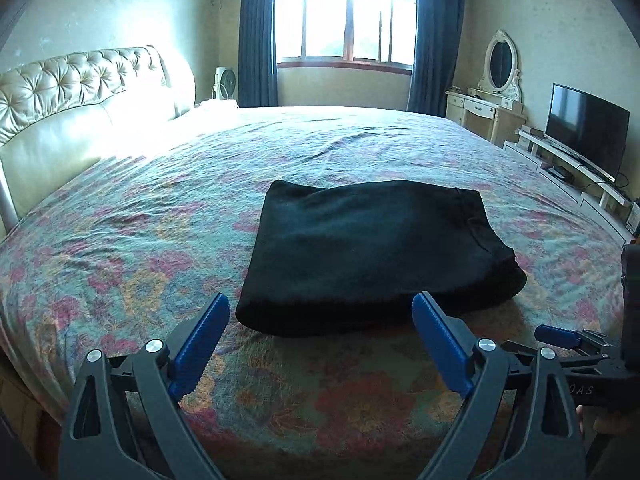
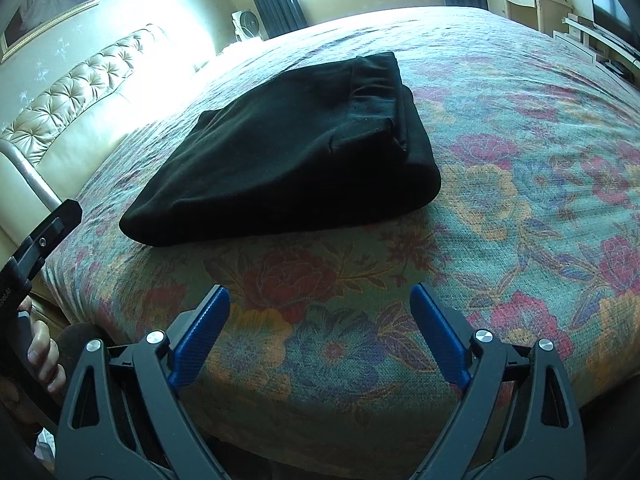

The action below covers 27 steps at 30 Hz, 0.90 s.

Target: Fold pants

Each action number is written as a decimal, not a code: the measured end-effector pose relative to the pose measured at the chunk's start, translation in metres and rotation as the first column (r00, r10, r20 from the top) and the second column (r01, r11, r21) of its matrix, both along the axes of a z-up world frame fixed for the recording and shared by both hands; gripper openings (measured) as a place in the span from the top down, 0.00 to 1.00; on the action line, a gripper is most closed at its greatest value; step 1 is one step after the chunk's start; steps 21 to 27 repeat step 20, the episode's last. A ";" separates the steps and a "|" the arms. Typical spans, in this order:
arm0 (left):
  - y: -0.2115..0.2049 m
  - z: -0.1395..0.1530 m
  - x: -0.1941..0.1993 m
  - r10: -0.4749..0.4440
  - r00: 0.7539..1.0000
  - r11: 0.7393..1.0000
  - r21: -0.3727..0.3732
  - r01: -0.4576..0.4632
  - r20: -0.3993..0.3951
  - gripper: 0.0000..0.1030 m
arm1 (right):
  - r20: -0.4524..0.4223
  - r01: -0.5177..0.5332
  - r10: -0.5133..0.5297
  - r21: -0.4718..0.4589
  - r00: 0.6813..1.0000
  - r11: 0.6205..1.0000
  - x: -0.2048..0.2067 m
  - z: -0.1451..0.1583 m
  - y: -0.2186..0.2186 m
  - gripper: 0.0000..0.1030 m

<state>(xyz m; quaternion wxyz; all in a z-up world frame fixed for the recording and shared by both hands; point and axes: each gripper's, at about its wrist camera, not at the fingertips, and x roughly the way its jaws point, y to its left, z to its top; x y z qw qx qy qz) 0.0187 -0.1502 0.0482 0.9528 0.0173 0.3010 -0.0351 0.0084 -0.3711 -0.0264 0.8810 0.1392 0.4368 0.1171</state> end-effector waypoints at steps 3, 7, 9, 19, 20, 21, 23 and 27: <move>-0.004 0.003 -0.004 -0.019 0.999 1.000 0.021 0.019 0.036 0.11 | -0.008 0.000 0.000 0.004 1.000 1.000 -0.001 -0.002 0.000 0.11; -0.004 0.000 0.000 -0.026 1.000 0.999 0.019 0.026 0.002 0.11 | -0.007 -0.003 0.003 0.003 1.000 1.000 -0.002 -0.002 0.000 0.11; -0.002 -0.003 0.003 -0.017 1.000 1.000 0.007 0.017 -0.024 0.11 | -0.005 0.000 0.000 0.006 1.000 1.000 -0.002 -0.001 0.000 0.11; 0.007 -0.001 0.002 0.010 0.999 0.998 -0.055 -0.011 -0.034 0.11 | -0.006 0.008 -0.008 0.012 1.000 1.000 -0.003 -0.001 -0.004 0.11; 0.007 -0.002 0.003 0.008 0.999 0.998 -0.064 -0.011 -0.039 0.11 | -0.007 0.009 -0.008 0.013 1.000 1.000 -0.003 0.000 -0.004 0.11; 0.007 -0.002 0.003 0.008 0.999 0.998 -0.064 -0.011 -0.039 0.11 | -0.007 0.009 -0.008 0.013 1.000 1.000 -0.003 0.000 -0.004 0.11; 0.007 -0.002 0.003 0.008 0.999 0.998 -0.064 -0.011 -0.039 0.11 | -0.007 0.009 -0.008 0.013 1.000 1.000 -0.003 0.000 -0.004 0.11; 0.007 -0.002 0.003 0.008 0.999 0.998 -0.064 -0.011 -0.039 0.11 | -0.007 0.009 -0.008 0.013 1.000 1.000 -0.003 0.000 -0.004 0.11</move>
